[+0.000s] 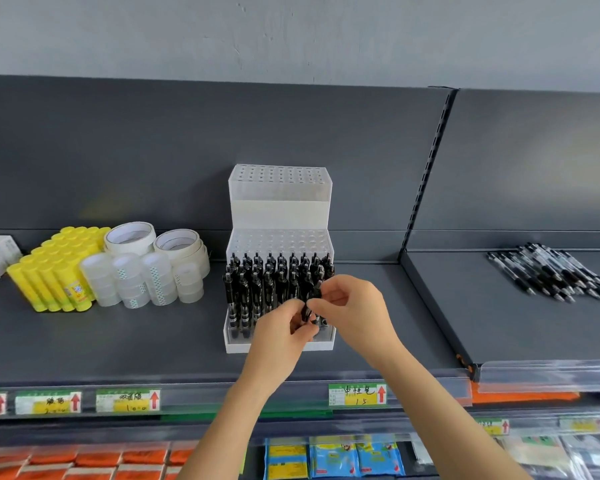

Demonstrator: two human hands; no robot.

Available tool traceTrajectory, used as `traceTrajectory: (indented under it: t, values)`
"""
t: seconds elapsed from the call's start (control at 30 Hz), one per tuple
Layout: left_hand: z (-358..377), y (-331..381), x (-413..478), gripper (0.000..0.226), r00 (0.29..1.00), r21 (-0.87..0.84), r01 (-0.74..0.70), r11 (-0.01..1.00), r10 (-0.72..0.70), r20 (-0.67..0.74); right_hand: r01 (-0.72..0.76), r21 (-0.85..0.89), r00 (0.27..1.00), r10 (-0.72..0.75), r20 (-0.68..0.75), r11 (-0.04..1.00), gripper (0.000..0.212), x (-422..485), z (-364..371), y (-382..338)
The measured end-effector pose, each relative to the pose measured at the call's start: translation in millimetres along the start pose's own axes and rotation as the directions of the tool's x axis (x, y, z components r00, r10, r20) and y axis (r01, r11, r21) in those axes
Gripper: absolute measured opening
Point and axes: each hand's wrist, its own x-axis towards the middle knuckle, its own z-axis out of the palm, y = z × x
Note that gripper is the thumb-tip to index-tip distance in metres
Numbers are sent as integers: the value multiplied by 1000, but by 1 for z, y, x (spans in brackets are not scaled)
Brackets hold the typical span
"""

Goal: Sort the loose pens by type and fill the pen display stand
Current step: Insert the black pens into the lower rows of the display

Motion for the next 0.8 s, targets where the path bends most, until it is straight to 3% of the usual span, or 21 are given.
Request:
traceTrajectory:
  t: [0.17, 0.27, 0.43, 0.8]
  values:
    - [-4, 0, 1, 18, 999, 87, -32, 996, 30, 14, 3, 33, 994, 0, -109, 999, 7, 4, -15, -7]
    - [-15, -7, -1, 38, 991, 234, -66, 970, 37, 126, 56, -84, 982, -70, -178, 995, 6, 12, -28, -14]
    - [-25, -10, -3, 46, 985, 450, -122, 884, 52, 165, 51, -215, 983, -88, -164, 975, 6, 22, -23, -10]
    - [-27, -15, -6, 52, 979, 472, -111, 875, 14, 203, -35, -272, 995, 7, -104, 962, 10, 23, 0, 21]
